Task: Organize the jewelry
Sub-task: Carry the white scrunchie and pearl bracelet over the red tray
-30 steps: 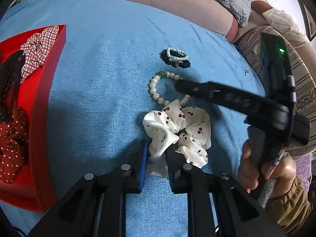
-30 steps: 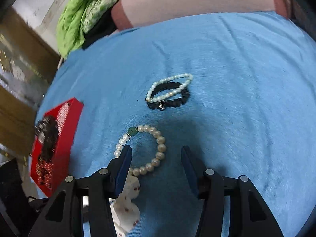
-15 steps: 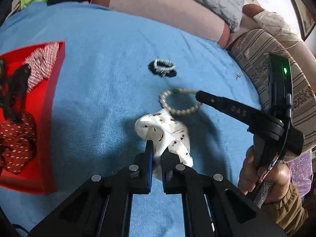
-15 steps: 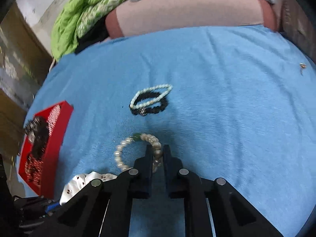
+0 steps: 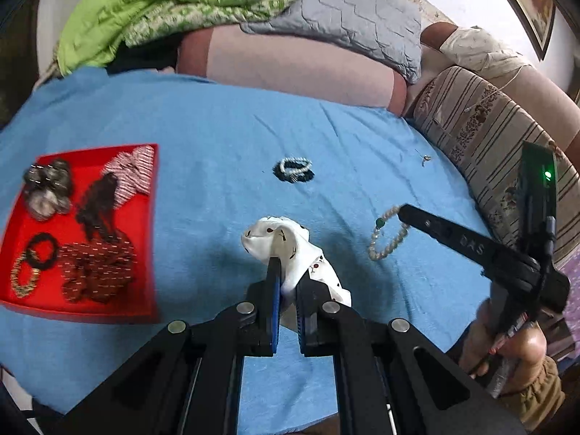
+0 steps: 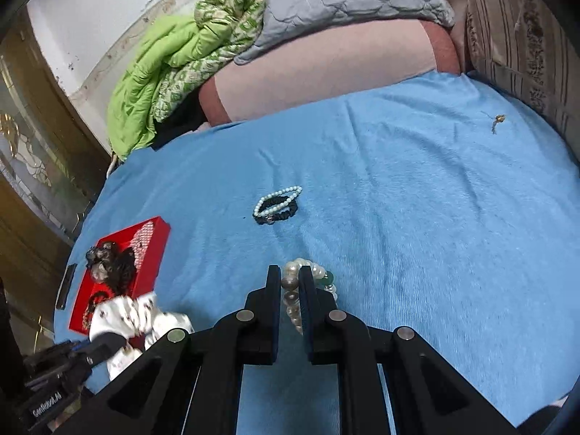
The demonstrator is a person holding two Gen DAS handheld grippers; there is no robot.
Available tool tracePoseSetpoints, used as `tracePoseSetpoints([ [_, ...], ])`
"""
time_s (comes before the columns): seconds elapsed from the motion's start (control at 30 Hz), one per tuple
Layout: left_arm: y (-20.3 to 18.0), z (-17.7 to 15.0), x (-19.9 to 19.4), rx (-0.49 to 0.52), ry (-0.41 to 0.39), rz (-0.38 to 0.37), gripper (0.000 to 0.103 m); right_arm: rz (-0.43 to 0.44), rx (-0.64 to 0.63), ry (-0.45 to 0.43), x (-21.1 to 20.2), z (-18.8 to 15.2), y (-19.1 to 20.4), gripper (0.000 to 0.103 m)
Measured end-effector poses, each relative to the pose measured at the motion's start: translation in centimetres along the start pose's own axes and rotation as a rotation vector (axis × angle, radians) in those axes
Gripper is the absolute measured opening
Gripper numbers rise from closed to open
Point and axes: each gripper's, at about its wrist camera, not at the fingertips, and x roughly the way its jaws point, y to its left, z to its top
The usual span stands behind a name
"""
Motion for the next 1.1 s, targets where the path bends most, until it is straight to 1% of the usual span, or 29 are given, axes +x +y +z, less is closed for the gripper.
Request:
tracePoseSetpoints([
  [0.13,0.3,-0.5,-1.2,-0.005,-0.023,0.026,0.007,-0.021,-0.060,-0.011,-1.6,-1.5,1.7,0.011],
  [0.4,1.2,-1.2,-3.6,-0.007,-0.071,0.076,0.007,-0.049,-0.160,-0.031,-3.3,-3.2,4.6,0.011],
  [0.7,2.0,-1.3,-4.9,-0.019,-0.109,0.122,0.007,-0.123,-0.272,-0.018,-3.1,-4.6,7.5,0.011],
  [0.83,2.2,-1.3,-5.1,-0.022,-0.119,0.157,0.007,-0.153,-0.321,-0.022,-3.2,-5.2,8.6,0.011],
  [1.1,2.7,-1.5,-5.3,-0.014,-0.135,0.237,0.007,-0.178,-0.401,-0.051,-3.7,-6.1,10.5,0.011],
])
